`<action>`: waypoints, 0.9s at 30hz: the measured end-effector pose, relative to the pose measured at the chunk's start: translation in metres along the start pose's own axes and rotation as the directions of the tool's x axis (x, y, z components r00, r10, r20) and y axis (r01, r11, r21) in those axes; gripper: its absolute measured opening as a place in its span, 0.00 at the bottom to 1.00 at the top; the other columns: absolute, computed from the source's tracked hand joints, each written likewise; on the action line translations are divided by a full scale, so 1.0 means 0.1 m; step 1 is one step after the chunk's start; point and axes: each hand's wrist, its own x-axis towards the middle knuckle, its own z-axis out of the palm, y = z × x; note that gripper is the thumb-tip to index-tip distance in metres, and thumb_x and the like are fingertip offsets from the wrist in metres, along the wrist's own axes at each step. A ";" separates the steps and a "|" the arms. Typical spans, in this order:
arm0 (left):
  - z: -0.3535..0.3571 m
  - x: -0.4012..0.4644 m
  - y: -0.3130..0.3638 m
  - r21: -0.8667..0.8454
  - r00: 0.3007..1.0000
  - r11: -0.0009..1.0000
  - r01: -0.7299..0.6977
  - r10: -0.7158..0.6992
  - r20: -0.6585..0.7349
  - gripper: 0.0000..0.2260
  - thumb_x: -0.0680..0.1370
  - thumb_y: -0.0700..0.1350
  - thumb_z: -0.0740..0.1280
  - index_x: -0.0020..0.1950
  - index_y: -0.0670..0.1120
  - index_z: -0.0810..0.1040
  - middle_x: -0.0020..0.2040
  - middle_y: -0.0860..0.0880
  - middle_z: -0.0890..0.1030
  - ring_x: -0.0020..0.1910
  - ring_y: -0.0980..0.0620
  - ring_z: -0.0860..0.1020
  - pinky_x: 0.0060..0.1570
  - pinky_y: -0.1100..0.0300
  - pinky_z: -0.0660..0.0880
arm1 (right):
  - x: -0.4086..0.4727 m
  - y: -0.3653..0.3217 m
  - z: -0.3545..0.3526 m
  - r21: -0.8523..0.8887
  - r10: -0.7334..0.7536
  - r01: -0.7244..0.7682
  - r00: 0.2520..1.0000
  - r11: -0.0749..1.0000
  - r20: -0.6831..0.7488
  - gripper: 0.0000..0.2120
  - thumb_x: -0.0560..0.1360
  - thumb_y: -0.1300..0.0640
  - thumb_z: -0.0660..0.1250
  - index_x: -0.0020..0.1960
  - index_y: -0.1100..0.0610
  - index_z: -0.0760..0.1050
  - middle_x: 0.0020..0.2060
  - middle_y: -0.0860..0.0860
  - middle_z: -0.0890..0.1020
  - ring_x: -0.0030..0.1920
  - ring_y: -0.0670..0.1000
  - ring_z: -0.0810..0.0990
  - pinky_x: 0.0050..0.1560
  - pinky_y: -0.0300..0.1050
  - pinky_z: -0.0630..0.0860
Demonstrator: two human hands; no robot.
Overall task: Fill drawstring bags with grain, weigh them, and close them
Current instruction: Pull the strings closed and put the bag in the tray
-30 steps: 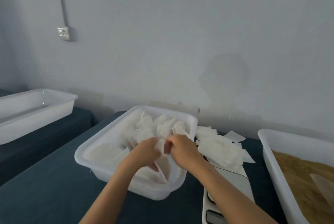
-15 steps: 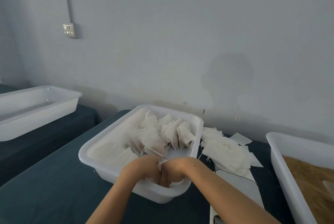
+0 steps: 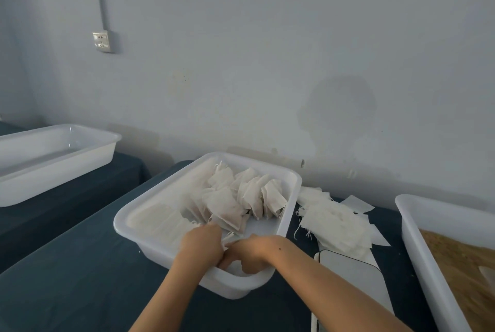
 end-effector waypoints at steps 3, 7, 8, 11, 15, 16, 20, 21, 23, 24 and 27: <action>0.04 0.02 0.02 -0.038 0.999 0.999 0.028 -0.029 -0.026 0.15 0.77 0.43 0.63 0.63 0.41 0.67 0.56 0.46 0.78 0.55 0.49 0.77 0.48 0.62 0.70 | 0.01 0.05 0.01 0.033 -0.001 0.002 1.000 0.999 -0.004 0.31 0.76 0.69 0.53 0.69 0.40 0.67 0.69 0.51 0.69 0.52 0.55 0.72 0.48 0.46 0.68; 0.14 0.06 0.14 -0.081 0.998 0.995 0.061 -0.063 -0.023 0.17 0.78 0.44 0.64 0.64 0.42 0.65 0.58 0.46 0.78 0.57 0.49 0.77 0.52 0.62 0.71 | -0.06 0.20 0.00 0.090 -0.029 0.031 0.999 0.995 -0.019 0.30 0.75 0.72 0.54 0.68 0.45 0.70 0.69 0.52 0.69 0.56 0.56 0.73 0.57 0.51 0.73; 0.15 0.06 0.18 -0.082 0.998 0.995 0.062 -0.064 -0.021 0.18 0.78 0.44 0.63 0.65 0.41 0.64 0.59 0.45 0.78 0.58 0.49 0.77 0.53 0.62 0.71 | -0.08 0.24 0.00 0.089 -0.042 0.044 0.999 0.995 -0.025 0.30 0.75 0.72 0.54 0.68 0.46 0.71 0.69 0.52 0.69 0.59 0.58 0.73 0.60 0.53 0.72; 0.18 0.06 0.27 -0.078 0.997 0.995 0.063 -0.065 -0.027 0.22 0.78 0.45 0.63 0.69 0.41 0.61 0.62 0.45 0.76 0.61 0.49 0.76 0.57 0.59 0.71 | -0.13 0.28 0.01 0.077 -0.085 0.090 0.995 0.993 -0.059 0.28 0.75 0.73 0.54 0.68 0.51 0.71 0.68 0.54 0.70 0.57 0.57 0.73 0.55 0.49 0.71; 0.11 0.04 0.29 -0.040 0.996 0.998 0.046 -0.049 -0.080 0.24 0.78 0.47 0.62 0.69 0.40 0.58 0.60 0.46 0.77 0.59 0.48 0.77 0.54 0.59 0.72 | -0.22 0.27 -0.02 0.167 -0.127 0.175 0.956 0.970 -0.265 0.21 0.74 0.73 0.54 0.59 0.60 0.78 0.59 0.58 0.78 0.57 0.57 0.76 0.61 0.53 0.72; 0.07 0.03 0.29 -0.039 0.992 0.998 0.040 -0.044 -0.116 0.23 0.78 0.47 0.62 0.69 0.41 0.58 0.60 0.46 0.76 0.59 0.48 0.76 0.53 0.60 0.72 | -0.28 0.31 -0.04 0.223 -0.124 0.217 0.921 0.950 -0.370 0.19 0.74 0.72 0.55 0.55 0.61 0.80 0.55 0.57 0.80 0.56 0.56 0.77 0.61 0.53 0.73; -0.18 0.04 0.37 -0.089 0.948 0.996 -0.024 -0.006 -0.317 0.13 0.78 0.49 0.61 0.59 0.46 0.63 0.59 0.51 0.74 0.59 0.49 0.73 0.51 0.59 0.70 | -0.59 0.72 -0.11 0.539 0.272 0.351 0.583 0.766 -0.766 0.16 0.69 0.72 0.55 0.41 0.59 0.80 0.38 0.48 0.81 0.42 0.46 0.79 0.50 0.41 0.75; -0.24 0.06 0.41 -0.125 0.938 0.991 -0.050 0.003 -0.348 0.12 0.78 0.50 0.61 0.57 0.47 0.64 0.57 0.51 0.74 0.57 0.49 0.73 0.50 0.58 0.70 | -0.64 0.87 -0.10 0.587 0.410 0.332 0.469 0.739 -0.782 0.16 0.69 0.72 0.55 0.38 0.57 0.78 0.35 0.46 0.79 0.39 0.45 0.77 0.45 0.41 0.73; -0.34 0.13 0.52 -0.190 0.930 0.977 -0.100 0.024 -0.367 0.09 0.77 0.49 0.61 0.53 0.48 0.65 0.55 0.51 0.76 0.55 0.49 0.74 0.48 0.58 0.69 | -0.70 1.16 -0.03 0.668 0.589 0.177 0.347 0.723 -0.730 0.15 0.70 0.71 0.55 0.39 0.54 0.74 0.36 0.44 0.76 0.39 0.46 0.74 0.42 0.41 0.69; -0.38 0.18 0.58 -0.209 0.930 0.971 -0.120 0.036 -0.365 0.08 0.77 0.48 0.62 0.52 0.48 0.65 0.54 0.51 0.76 0.54 0.48 0.75 0.47 0.58 0.68 | -0.69 1.28 0.04 0.693 0.628 0.054 0.375 0.719 -0.682 0.12 0.72 0.69 0.56 0.42 0.53 0.72 0.40 0.45 0.76 0.42 0.48 0.74 0.43 0.41 0.68; -0.41 0.32 0.75 -0.238 0.941 0.956 -0.169 0.085 -0.327 0.06 0.77 0.47 0.61 0.51 0.48 0.66 0.53 0.51 0.77 0.53 0.48 0.76 0.47 0.58 0.68 | -0.58 1.50 0.30 0.566 0.628 -0.320 0.584 0.760 -0.514 0.11 0.75 0.57 0.63 0.56 0.55 0.68 0.56 0.52 0.72 0.57 0.54 0.71 0.53 0.46 0.69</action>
